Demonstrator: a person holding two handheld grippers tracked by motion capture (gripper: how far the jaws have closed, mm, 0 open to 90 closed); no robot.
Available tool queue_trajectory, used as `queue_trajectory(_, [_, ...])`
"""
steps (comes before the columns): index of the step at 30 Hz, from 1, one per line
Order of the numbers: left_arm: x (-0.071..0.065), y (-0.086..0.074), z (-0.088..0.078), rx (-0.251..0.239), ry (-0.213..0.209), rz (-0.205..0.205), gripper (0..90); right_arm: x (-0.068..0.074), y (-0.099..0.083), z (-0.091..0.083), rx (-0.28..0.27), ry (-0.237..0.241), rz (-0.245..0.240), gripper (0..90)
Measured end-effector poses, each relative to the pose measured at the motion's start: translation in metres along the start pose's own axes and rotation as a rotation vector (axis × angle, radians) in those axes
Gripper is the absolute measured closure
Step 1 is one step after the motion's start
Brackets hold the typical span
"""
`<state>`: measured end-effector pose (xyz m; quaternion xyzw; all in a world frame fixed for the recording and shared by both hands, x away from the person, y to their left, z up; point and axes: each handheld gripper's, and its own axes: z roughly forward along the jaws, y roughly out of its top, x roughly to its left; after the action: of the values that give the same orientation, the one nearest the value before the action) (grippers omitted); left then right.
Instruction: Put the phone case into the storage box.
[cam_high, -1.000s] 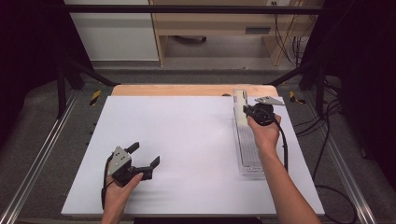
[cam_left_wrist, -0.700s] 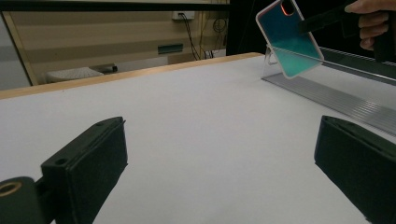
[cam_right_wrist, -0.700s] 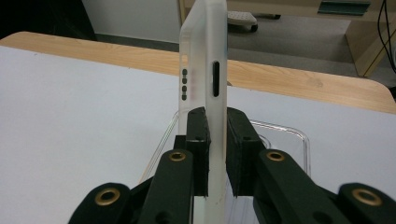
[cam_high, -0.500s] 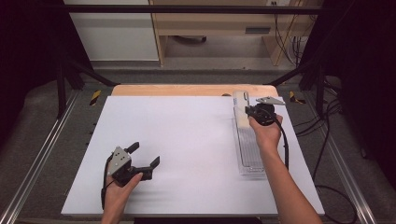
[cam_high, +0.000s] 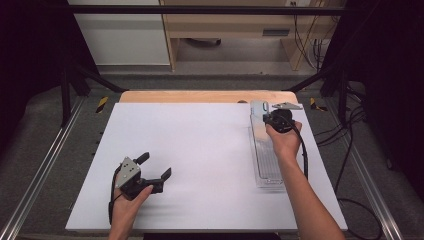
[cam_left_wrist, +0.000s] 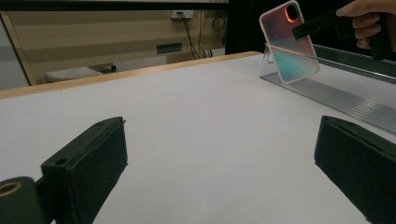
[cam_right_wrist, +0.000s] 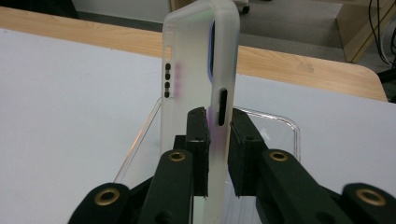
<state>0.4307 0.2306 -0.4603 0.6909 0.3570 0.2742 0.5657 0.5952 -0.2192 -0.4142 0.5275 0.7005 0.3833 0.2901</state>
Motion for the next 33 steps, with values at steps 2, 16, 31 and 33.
queue_trajectory(2, [0.000, 0.000, 0.000, 0.000, -0.001, 0.002, 1.9, 0.000, 0.001, 0.001, 0.006, -0.006, -0.009, 78.1])
queue_trajectory(16, [0.000, 0.000, 0.000, 0.000, -0.002, 0.003, 2.0, -0.009, 0.006, 0.005, -0.015, -0.074, -0.019, 47.5])
queue_trajectory(31, [0.000, 0.000, 0.000, 0.006, 0.006, 0.011, 1.9, -0.020, 0.015, -0.019, -0.176, -0.045, 0.059, 16.2])
queue_trajectory(33, [0.000, 0.000, 0.000, 0.006, 0.008, 0.012, 1.9, -0.020, 0.016, -0.021, -0.176, -0.031, 0.066, 14.1])
